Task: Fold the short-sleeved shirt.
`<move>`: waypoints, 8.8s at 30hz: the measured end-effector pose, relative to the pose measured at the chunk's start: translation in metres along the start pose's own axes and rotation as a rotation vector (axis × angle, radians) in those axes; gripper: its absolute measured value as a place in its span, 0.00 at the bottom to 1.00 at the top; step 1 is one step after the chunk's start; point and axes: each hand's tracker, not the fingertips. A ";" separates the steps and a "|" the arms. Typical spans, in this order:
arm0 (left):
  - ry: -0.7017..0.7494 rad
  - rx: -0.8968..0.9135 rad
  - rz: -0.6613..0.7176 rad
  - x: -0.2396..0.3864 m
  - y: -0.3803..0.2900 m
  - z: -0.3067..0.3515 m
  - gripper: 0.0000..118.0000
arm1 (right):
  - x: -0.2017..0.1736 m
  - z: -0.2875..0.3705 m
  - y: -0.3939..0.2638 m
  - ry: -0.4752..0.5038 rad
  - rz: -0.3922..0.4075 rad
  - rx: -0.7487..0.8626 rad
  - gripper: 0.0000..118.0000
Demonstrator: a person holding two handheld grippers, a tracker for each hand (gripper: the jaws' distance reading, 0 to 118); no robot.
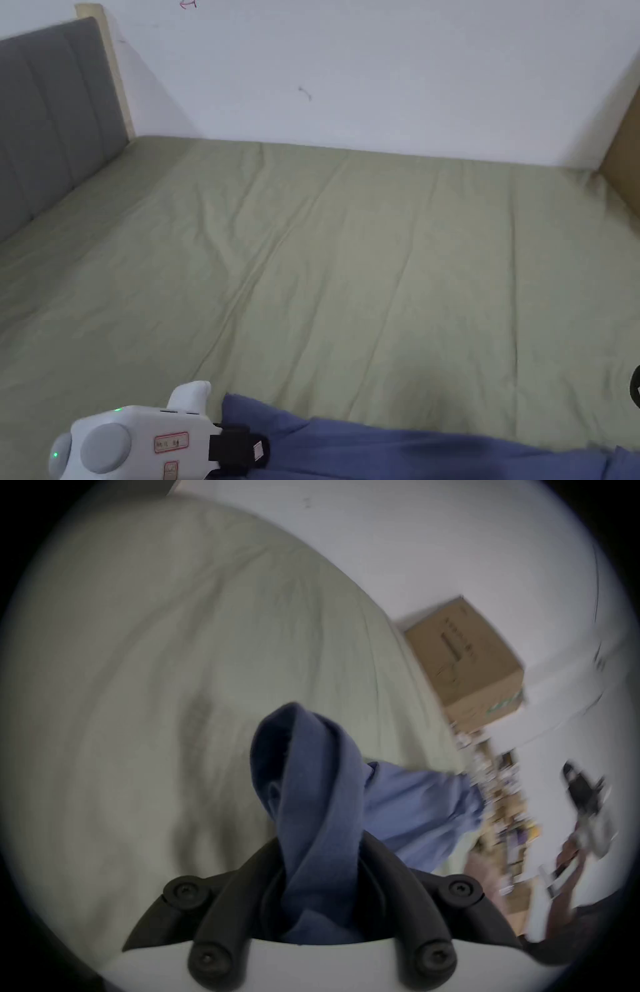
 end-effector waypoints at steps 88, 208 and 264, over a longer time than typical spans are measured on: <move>-0.833 -0.098 0.504 -0.034 -0.032 -0.072 0.99 | -0.055 -0.008 -0.001 0.142 0.026 -0.204 0.00; -0.239 0.252 0.231 0.029 -0.023 0.048 0.13 | -0.003 -0.152 -0.139 0.210 -0.029 -0.732 0.00; 0.661 0.035 -0.306 -0.124 0.094 0.228 0.98 | -0.035 -0.083 -0.051 0.162 -0.035 -0.554 0.00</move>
